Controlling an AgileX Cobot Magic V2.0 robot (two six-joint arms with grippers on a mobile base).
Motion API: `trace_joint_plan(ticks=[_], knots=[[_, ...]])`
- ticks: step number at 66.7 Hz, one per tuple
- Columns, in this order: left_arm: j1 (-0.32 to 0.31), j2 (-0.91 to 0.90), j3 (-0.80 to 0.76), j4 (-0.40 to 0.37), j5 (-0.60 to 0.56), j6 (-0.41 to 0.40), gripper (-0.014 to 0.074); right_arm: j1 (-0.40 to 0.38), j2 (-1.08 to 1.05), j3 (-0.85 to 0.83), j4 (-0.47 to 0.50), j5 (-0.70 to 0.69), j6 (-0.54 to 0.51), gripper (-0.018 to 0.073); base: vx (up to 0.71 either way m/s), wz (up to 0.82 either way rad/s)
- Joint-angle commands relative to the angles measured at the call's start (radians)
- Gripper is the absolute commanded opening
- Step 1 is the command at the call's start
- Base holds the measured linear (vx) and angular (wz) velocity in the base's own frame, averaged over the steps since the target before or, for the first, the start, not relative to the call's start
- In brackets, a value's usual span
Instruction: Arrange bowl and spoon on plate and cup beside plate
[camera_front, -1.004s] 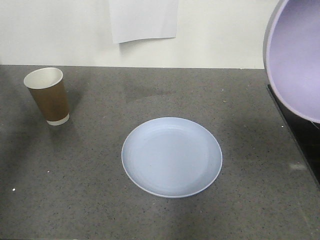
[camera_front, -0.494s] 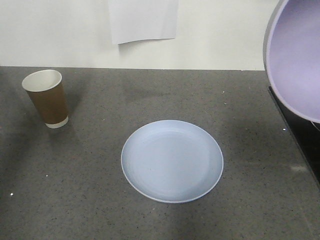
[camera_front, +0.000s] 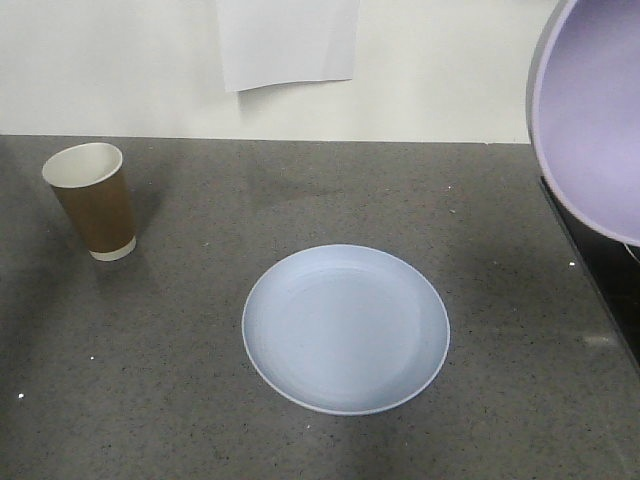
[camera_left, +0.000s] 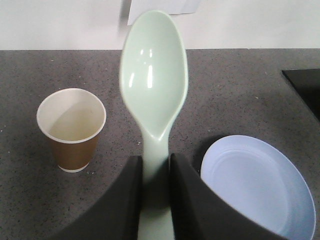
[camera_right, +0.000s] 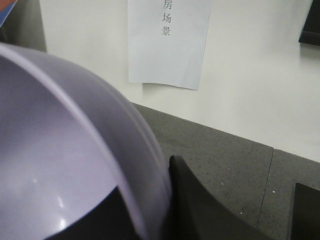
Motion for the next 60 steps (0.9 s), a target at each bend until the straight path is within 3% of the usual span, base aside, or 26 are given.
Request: trace_joint_plan(ticks=[1, 60], knots=[[-0.001, -0.019, -0.026, -0.053, -0.045, 0.001, -0.0006, -0.002, 0.002, -0.027, 0.029, -0.065, -0.003, -0.0003, 0.01, 0.00], [-0.001, -0.019, -0.026, -0.053, -0.045, 0.001, -0.0006, -0.002, 0.002, -0.027, 0.029, -0.065, -0.003, -0.0003, 0.03, 0.01]])
